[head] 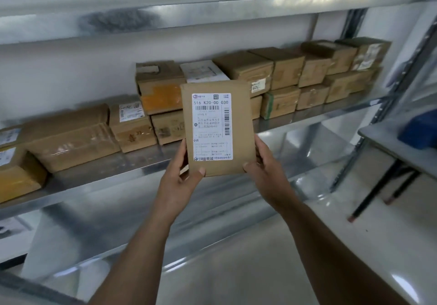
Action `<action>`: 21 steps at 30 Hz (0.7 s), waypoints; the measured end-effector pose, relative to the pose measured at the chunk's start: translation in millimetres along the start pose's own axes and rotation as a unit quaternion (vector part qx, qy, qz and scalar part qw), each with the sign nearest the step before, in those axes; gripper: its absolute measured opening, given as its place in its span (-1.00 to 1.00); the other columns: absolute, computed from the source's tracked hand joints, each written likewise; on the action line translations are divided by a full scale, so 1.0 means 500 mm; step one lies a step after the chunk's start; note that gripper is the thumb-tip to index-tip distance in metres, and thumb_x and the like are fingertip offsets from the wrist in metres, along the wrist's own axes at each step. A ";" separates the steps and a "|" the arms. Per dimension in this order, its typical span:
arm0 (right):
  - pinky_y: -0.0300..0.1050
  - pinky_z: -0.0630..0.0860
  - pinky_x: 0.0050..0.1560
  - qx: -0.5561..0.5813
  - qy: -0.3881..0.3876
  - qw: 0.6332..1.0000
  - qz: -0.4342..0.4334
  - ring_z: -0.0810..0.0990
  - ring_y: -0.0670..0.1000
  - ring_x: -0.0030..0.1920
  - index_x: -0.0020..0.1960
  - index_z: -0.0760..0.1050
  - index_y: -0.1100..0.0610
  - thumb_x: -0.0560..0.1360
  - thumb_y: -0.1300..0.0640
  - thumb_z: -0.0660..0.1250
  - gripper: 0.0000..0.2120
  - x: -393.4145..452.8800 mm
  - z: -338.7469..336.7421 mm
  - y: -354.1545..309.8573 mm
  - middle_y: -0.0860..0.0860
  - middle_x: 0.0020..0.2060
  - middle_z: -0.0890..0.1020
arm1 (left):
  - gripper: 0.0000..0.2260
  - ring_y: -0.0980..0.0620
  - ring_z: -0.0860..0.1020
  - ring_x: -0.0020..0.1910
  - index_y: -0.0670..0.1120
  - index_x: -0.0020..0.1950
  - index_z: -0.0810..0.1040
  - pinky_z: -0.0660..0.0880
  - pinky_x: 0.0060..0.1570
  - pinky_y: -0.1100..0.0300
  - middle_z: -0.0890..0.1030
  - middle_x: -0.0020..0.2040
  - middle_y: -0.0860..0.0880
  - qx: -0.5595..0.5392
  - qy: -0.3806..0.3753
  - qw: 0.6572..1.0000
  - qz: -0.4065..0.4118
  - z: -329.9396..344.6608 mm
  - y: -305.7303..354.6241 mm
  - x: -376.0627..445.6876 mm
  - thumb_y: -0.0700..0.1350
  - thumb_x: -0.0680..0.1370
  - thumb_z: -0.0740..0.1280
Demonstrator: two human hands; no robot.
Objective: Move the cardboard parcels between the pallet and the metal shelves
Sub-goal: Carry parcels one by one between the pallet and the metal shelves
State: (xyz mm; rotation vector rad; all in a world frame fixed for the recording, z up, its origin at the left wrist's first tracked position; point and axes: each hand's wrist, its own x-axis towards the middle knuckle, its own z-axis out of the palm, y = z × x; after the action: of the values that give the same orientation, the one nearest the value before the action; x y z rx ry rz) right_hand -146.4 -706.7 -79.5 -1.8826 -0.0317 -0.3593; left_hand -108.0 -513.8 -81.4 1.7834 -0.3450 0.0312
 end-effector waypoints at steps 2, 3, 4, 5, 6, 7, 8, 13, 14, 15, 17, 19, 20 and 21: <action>-0.13 0.46 0.24 -0.014 0.022 1.000 0.000 0.43 -0.17 0.27 0.36 0.10 -0.31 0.55 0.16 0.24 -0.44 -0.028 -0.053 0.011 -0.24 0.27 0.44 | -0.36 0.30 0.43 0.23 0.23 0.48 0.14 0.38 0.00 0.57 0.43 0.35 0.14 -0.008 -0.016 1.000 0.003 0.056 0.012 -0.006 -0.22 0.54 0.33; -0.23 0.45 0.20 -0.023 0.033 0.999 0.000 0.43 -0.20 0.25 0.34 0.08 -0.34 0.56 0.14 0.25 -0.44 -0.042 -0.081 0.017 -0.29 0.23 0.42 | -0.35 0.29 0.42 0.24 0.22 0.49 0.13 0.38 0.00 0.57 0.41 0.37 0.13 -0.010 -0.027 1.000 0.004 0.085 0.017 -0.008 -0.22 0.54 0.33; -0.35 0.43 0.14 -0.028 0.044 0.999 0.002 0.43 -0.24 0.22 0.32 0.07 -0.35 0.56 0.13 0.25 -0.44 -0.056 -0.107 0.022 -0.36 0.19 0.41 | -0.35 0.26 0.41 0.27 0.20 0.50 0.12 0.39 0.04 0.54 0.39 0.38 0.13 -0.011 -0.040 0.999 0.007 0.114 0.023 -0.011 -0.21 0.54 0.33; -0.46 0.42 0.06 -0.028 0.053 0.998 0.004 0.43 -0.29 0.18 0.31 0.07 -0.36 0.56 0.14 0.26 -0.44 -0.070 -0.134 0.027 -0.42 0.16 0.39 | -0.35 0.24 0.40 0.29 0.19 0.51 0.12 0.40 0.08 0.49 0.38 0.39 0.13 -0.012 -0.053 0.998 0.011 0.142 0.027 -0.012 -0.21 0.54 0.33; -0.52 0.42 -0.01 -0.026 0.063 0.998 0.005 0.43 -0.35 0.16 0.30 0.08 -0.36 0.56 0.16 0.26 -0.44 -0.085 -0.159 0.031 -0.47 0.13 0.37 | -0.35 0.22 0.39 0.31 0.18 0.51 0.12 0.40 0.12 0.46 0.38 0.40 0.12 -0.014 -0.066 0.998 0.015 0.169 0.032 -0.014 -0.21 0.54 0.33; -0.55 0.41 -0.04 -0.026 0.073 0.997 0.007 0.42 -0.41 0.14 0.28 0.10 -0.38 0.56 0.17 0.26 -0.44 -0.100 -0.184 0.035 -0.51 0.10 0.38 | -0.36 0.22 0.39 0.31 0.18 0.51 0.13 0.40 0.14 0.45 0.38 0.40 0.13 -0.015 -0.077 0.997 0.016 0.195 0.036 -0.016 -0.21 0.54 0.33; -0.55 0.41 -0.04 -0.028 0.083 0.996 0.011 0.40 -0.45 0.14 0.26 0.10 -0.41 0.55 0.18 0.26 -0.42 -0.115 -0.208 0.039 -0.54 0.09 0.39 | -0.36 0.22 0.39 0.31 0.19 0.50 0.14 0.39 0.13 0.48 0.38 0.40 0.14 -0.018 -0.088 0.996 0.016 0.221 0.041 -0.018 -0.21 0.54 0.33; -0.18 0.48 0.19 -0.011 0.134 0.991 0.026 0.43 -0.17 0.28 0.44 0.13 -0.24 0.53 0.12 0.26 -0.42 -0.173 -0.317 0.064 -0.23 0.29 0.44 | -0.36 0.43 0.43 0.17 0.26 0.48 0.16 0.37 -0.07 0.61 0.41 0.37 0.19 -0.034 -0.155 0.987 0.020 0.340 0.067 -0.014 -0.19 0.53 0.33; -0.19 0.49 0.16 -0.008 0.145 0.989 0.023 0.44 -0.16 0.28 0.43 0.14 -0.24 0.53 0.11 0.27 -0.43 -0.183 -0.338 0.067 -0.23 0.29 0.45 | -0.35 0.46 0.43 0.14 0.28 0.47 0.15 0.37 -0.10 0.62 0.42 0.36 0.20 -0.036 -0.170 0.984 0.023 0.364 0.072 -0.012 -0.19 0.53 0.33; -0.23 0.51 0.12 -0.007 0.155 0.988 0.020 0.45 -0.17 0.26 0.41 0.16 -0.27 0.53 0.09 0.28 -0.44 -0.194 -0.358 0.071 -0.25 0.26 0.46 | -0.35 0.48 0.43 0.13 0.28 0.47 0.15 0.37 -0.11 0.62 0.42 0.36 0.20 -0.039 -0.185 0.982 0.024 0.387 0.078 -0.009 -0.19 0.53 0.33; -0.23 0.54 0.11 -0.014 0.179 0.984 0.022 0.47 -0.17 0.25 0.41 0.15 -0.26 0.54 0.06 0.29 -0.45 -0.214 -0.396 0.082 -0.26 0.26 0.46 | -0.34 0.47 0.43 0.14 0.26 0.49 0.13 0.38 -0.12 0.61 0.41 0.38 0.18 -0.045 -0.214 0.975 0.023 0.434 0.088 -0.006 -0.18 0.53 0.33; -0.15 0.55 0.13 -0.029 0.204 0.978 0.041 0.48 -0.16 0.24 0.48 0.11 -0.16 0.54 0.10 0.29 -0.40 -0.232 -0.434 0.097 -0.20 0.29 0.45 | -0.34 0.37 0.44 0.19 0.24 0.50 0.11 0.39 -0.13 0.59 0.40 0.38 0.16 -0.047 -0.241 0.969 0.028 0.481 0.097 -0.004 -0.17 0.52 0.33; -0.15 0.56 0.08 -0.039 0.216 0.974 0.049 0.49 -0.17 0.21 0.49 0.10 -0.16 0.55 0.12 0.29 -0.39 -0.239 -0.454 0.105 -0.20 0.28 0.44 | -0.34 0.31 0.44 0.22 0.24 0.50 0.11 0.40 -0.13 0.57 0.41 0.38 0.15 -0.045 -0.253 0.966 0.033 0.505 0.102 -0.002 -0.15 0.52 0.33; -0.19 0.57 0.01 -0.048 0.226 0.971 0.055 0.51 -0.19 0.17 0.48 0.09 -0.19 0.55 0.14 0.28 -0.39 -0.245 -0.474 0.113 -0.22 0.26 0.44 | -0.35 0.26 0.44 0.24 0.24 0.50 0.11 0.41 -0.13 0.54 0.41 0.38 0.15 -0.039 -0.263 0.963 0.038 0.530 0.108 0.001 -0.13 0.53 0.33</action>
State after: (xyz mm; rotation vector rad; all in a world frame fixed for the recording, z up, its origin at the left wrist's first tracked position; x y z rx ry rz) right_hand -306.8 -927.0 -94.3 -1.8479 0.4024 -0.7160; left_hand -164.4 -778.0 -94.7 1.6792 -0.7850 -0.4031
